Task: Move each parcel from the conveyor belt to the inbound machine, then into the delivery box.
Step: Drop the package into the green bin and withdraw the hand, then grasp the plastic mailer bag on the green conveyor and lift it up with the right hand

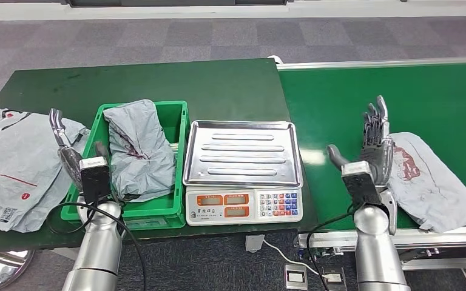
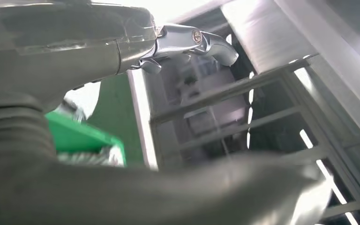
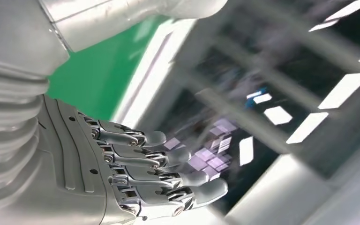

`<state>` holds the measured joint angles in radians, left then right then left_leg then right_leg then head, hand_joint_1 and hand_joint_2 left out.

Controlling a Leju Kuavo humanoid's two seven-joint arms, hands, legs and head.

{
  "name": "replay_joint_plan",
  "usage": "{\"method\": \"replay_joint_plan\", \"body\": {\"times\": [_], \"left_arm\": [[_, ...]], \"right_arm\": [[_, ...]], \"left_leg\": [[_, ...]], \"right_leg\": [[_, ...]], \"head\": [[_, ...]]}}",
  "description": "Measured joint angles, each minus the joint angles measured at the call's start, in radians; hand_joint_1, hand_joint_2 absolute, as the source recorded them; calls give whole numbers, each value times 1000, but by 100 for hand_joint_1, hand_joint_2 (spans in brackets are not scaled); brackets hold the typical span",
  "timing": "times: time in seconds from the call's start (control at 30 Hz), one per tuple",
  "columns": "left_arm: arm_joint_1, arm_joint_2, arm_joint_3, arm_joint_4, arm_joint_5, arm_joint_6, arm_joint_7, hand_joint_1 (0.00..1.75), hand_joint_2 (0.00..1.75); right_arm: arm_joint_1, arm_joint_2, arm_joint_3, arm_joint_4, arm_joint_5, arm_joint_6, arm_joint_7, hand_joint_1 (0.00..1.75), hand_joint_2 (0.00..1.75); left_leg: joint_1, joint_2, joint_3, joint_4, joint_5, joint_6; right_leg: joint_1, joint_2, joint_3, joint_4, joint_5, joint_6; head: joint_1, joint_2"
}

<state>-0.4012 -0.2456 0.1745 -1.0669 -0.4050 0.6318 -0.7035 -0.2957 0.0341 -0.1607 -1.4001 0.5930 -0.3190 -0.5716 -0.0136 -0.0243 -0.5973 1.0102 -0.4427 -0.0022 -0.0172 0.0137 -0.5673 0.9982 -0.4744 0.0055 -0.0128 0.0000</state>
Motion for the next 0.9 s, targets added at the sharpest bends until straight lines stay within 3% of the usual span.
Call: {"method": "replay_joint_plan", "body": {"times": [0.07, 0.2, 0.27, 0.4, 0.5, 0.77, 0.9], "left_arm": [[11, -9, -55, 16, 150, -192, 0, 0, 175], [50, -5, -265, 46, 354, -798, -1, 0, 175], [58, -1, -321, 68, 373, -939, -1, 0, 175], [62, 6, -358, 125, 379, -934, -1, 0, 175], [62, 6, -380, 150, 374, -905, -1, 0, 175], [54, 6, -407, 185, 386, -914, -1, 0, 175], [46, 5, -416, 204, 379, -920, -1, 0, 175]], "right_arm": [[-47, -35, -9, 72, 121, -47, 103, 0, 175], [-181, -134, -49, 303, 246, -87, 187, 0, 175], [-244, -186, -67, 430, 275, -92, 228, 0, 175], [-319, -285, -97, 628, 321, -77, 327, 0, 175], [-341, -344, -112, 736, 357, -10, 421, 0, 175], [-344, -439, -123, 924, 426, 200, 588, 0, 175], [-329, -469, -123, 991, 443, 420, 666, 0, 175]], "left_leg": [[-1, 0, -1, 1, 1, 1], [-1, -2, -7, 3, 2, 4], [-2, -1, -7, 4, 2, 5], [-3, -1, -7, 5, 1, 7], [-3, -2, -8, 5, 1, 7], [-3, -2, -8, 5, 0, 8], [-3, -2, -7, 5, 0, 8]], "right_leg": [[-1, 1, -1, 0, 1, 1], [-1, -2, -2, -1, 4, 5], [-2, -1, -3, -1, 5, 7], [-3, 0, -4, -2, 5, 8], [-3, -1, -4, -2, 4, 8], [-3, -1, -4, -2, 4, 9], [-3, -2, -3, -2, 4, 9]], "head": [[0, 0], [0, 0], [0, 0], [0, 0], [0, 0], [1, 0], [1, 0]]}}
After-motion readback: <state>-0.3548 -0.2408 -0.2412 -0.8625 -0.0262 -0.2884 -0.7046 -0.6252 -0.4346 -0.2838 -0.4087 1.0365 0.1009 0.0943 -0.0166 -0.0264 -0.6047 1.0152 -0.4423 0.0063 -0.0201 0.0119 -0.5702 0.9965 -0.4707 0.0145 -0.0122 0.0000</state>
